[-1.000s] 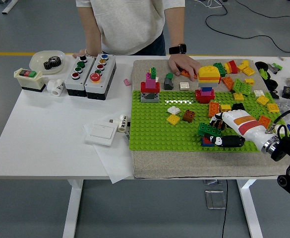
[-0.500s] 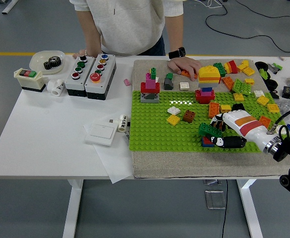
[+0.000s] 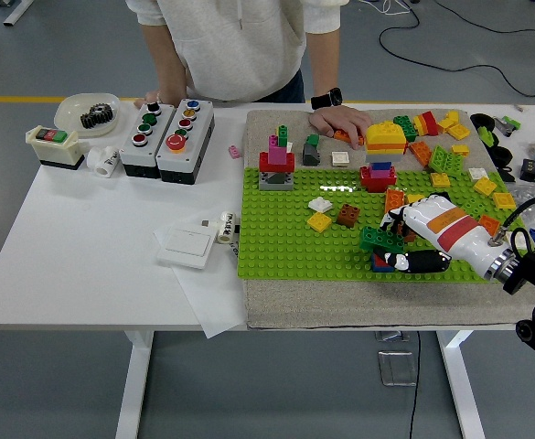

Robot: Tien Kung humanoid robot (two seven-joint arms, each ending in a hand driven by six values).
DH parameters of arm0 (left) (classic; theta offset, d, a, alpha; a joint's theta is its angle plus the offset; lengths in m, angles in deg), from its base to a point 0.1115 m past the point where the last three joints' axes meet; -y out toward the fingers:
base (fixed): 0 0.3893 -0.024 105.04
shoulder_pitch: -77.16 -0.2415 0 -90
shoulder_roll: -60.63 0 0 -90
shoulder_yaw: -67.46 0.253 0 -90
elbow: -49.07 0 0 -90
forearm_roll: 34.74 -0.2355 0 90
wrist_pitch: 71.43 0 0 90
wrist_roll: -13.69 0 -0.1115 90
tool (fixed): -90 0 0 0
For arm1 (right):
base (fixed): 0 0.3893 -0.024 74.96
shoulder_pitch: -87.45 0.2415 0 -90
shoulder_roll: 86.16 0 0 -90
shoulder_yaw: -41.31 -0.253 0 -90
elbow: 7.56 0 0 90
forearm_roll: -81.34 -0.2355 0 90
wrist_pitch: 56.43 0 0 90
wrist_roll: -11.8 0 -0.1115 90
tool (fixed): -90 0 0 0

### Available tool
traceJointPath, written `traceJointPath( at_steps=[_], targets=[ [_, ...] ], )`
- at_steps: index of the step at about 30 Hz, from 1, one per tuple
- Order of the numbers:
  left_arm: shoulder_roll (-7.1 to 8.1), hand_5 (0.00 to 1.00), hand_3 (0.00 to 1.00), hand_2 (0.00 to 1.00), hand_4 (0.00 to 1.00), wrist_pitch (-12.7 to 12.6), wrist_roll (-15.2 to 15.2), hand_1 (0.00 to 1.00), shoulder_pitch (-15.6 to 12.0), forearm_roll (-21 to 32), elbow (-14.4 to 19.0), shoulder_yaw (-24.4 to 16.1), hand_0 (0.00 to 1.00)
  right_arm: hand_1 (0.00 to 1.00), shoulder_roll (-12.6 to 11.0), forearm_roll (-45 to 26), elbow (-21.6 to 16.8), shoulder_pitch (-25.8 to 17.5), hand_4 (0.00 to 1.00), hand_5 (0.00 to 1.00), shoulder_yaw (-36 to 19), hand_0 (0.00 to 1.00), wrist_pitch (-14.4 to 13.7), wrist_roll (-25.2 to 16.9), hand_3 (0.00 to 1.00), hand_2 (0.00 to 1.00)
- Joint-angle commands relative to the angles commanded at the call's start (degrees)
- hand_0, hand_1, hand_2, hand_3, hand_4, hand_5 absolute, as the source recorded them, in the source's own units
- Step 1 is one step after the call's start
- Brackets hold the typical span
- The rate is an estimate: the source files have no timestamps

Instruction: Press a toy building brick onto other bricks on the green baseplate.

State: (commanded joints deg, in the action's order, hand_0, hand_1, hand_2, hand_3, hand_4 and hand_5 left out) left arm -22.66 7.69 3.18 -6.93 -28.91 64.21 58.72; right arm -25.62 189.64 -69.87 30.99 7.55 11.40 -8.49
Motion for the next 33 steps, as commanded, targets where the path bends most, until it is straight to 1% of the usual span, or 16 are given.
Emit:
traceJointPath(
  at_steps=[6,7,8,11,21,33],
  targets=[
    [0.0,0.829,0.795,0.774,0.844,-0.02,-0.2,0.613,-0.11,-0.58,0.02,-0.33,0.517,0.375,0.27,1.92,1.88,0.89,0.623,0.544,1.22,0.36,-2.45,-2.55,0.497,0.449],
    [-0.02,0.829,0.795,0.774,0.844,-0.05,-0.23,0.613,-0.15,-0.67,0.03,-0.38,0.517,0.375,0.3,2.86,2.5,1.35,0.623,0.544,1.81,0.36,-3.18,-3.51,0.497,0.449],
    [-0.02,0.828,0.795,0.775,0.843,-0.06,-0.24,0.614,-0.16,-0.7,0.03,-0.39,0.517,0.378,0.31,3.15,2.68,1.5,0.621,0.536,1.98,0.375,-3.39,-3.8,0.498,0.449],
    [-0.01,0.828,0.795,0.775,0.843,-0.05,-0.35,0.614,-0.18,-1.07,0.06,-0.55,0.517,0.378,0.39,4.91,3.58,2.28,0.621,0.536,2.77,0.375,-4.52,-5.13,0.498,0.449],
    [0.02,0.828,0.795,0.775,0.842,-0.07,-0.45,0.615,-0.16,-1.5,0.11,-0.72,0.519,0.375,0.85,6.21,4.83,3.01,0.622,0.534,3.21,0.377,-5.32,-5.66,0.495,0.449],
    [0.02,0.826,0.796,0.774,0.839,-0.01,-0.21,0.617,0.22,-0.96,0.14,-0.29,0.521,0.369,1.03,5.83,6.68,3.47,0.621,0.536,3.09,0.371,-4.76,-4.89,0.494,0.447]
  ],
)
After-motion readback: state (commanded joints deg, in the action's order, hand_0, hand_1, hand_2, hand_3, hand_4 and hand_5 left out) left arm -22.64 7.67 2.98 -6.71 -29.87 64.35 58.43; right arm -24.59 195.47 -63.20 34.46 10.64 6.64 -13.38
